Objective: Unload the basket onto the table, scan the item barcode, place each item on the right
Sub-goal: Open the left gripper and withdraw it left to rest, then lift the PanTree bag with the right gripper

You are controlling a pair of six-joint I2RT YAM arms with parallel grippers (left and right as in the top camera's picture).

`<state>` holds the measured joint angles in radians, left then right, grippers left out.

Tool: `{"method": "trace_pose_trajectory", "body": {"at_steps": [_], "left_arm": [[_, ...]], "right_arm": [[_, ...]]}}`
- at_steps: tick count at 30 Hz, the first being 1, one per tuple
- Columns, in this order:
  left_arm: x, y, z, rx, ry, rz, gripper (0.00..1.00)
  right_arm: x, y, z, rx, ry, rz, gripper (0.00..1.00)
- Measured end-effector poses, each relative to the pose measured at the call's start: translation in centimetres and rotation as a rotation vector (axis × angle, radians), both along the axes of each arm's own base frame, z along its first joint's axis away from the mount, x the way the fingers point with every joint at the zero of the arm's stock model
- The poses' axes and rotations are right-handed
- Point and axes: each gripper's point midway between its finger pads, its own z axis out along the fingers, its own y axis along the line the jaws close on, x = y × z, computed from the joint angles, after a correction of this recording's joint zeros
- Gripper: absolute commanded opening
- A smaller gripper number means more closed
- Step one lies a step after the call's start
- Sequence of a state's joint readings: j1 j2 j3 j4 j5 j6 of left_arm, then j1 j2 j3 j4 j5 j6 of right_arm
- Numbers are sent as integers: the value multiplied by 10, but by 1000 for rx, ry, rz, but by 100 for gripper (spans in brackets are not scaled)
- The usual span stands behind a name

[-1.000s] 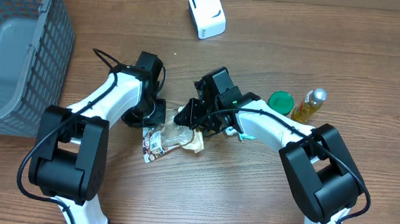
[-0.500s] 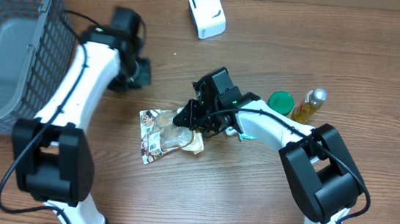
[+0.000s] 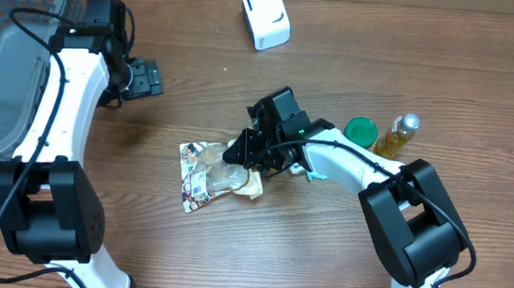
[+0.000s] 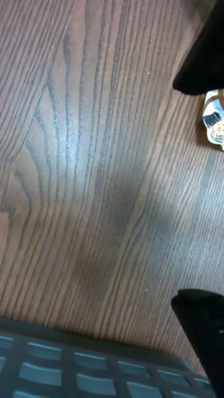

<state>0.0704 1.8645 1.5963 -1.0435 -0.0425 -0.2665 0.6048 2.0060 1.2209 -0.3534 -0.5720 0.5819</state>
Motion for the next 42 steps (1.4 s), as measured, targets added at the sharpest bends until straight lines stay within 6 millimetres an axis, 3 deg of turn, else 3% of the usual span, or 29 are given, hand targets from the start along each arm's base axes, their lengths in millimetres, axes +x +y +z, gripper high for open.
{"method": "trace_pose_trajectory", "body": {"at_steps": [17, 27, 30, 37, 42], "left_arm": [[0, 0, 0, 0, 0, 0, 100], [0, 0, 0, 0, 0, 0, 100], [0, 0, 0, 0, 0, 0, 100], [0, 0, 0, 0, 0, 0, 100], [0, 0, 0, 0, 0, 0, 100]], "right_arm": [[-2, 2, 1, 13, -6, 24, 15], [-19, 1, 19, 101, 71, 93, 14], [-26, -4, 40, 113, 56, 114, 14], [-51, -15, 127, 192, -83, 194, 14], [-78, -21, 162, 266, -114, 287, 14]]}}
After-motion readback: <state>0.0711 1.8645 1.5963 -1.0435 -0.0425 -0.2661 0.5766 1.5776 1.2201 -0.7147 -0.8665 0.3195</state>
